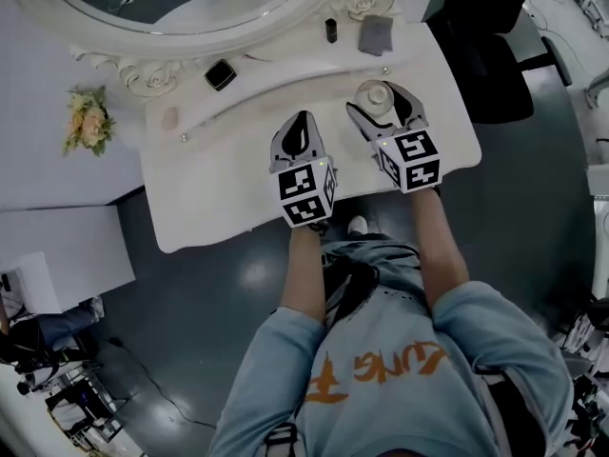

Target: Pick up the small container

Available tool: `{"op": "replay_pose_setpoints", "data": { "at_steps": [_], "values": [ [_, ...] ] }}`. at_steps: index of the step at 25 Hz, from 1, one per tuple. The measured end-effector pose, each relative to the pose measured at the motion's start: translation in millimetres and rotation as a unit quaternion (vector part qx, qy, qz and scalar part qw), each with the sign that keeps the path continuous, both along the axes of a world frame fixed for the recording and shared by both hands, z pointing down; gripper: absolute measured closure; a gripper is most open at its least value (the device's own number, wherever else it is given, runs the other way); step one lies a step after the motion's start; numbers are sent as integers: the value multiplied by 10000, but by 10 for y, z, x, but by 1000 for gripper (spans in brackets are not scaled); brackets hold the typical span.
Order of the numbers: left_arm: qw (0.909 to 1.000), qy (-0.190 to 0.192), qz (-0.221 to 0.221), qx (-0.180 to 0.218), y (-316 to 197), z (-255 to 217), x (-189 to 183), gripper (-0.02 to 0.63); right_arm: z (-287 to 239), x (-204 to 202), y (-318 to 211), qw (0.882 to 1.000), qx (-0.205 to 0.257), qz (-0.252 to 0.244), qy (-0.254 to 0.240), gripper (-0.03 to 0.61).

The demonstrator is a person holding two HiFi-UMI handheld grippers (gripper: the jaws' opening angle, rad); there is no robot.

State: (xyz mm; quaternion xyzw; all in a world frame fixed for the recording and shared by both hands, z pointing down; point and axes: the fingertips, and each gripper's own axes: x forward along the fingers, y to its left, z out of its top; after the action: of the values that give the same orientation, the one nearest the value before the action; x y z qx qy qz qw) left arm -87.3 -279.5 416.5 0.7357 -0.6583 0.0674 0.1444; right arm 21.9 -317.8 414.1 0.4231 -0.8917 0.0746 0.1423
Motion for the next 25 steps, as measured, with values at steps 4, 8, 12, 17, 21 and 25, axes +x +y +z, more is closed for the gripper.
{"op": "replay_pose_setpoints", "data": {
  "at_steps": [4,8,12,17,21,25],
  "values": [
    [9993,18,62,363,-94,-283,72,592,-374,160,-17,9993,337,135,-116,250],
    [9977,-45,166,651,-137,-533,164,592,-697,321,-38,9974,614,278,-252,249],
    [9957,-131,185,897,-176,-761,174,592,-937,410,-59,9952,846,349,-342,249],
    [9938,-234,209,1065,-214,-924,181,592,-1113,437,-84,9935,943,329,-542,247],
    [9928,-310,214,1137,-231,-990,171,592,-1187,408,-87,9923,1052,253,-610,247],
    [9921,-361,207,1182,-237,-1034,168,592,-1189,402,-83,9922,1067,208,-613,247]
  ]
}}
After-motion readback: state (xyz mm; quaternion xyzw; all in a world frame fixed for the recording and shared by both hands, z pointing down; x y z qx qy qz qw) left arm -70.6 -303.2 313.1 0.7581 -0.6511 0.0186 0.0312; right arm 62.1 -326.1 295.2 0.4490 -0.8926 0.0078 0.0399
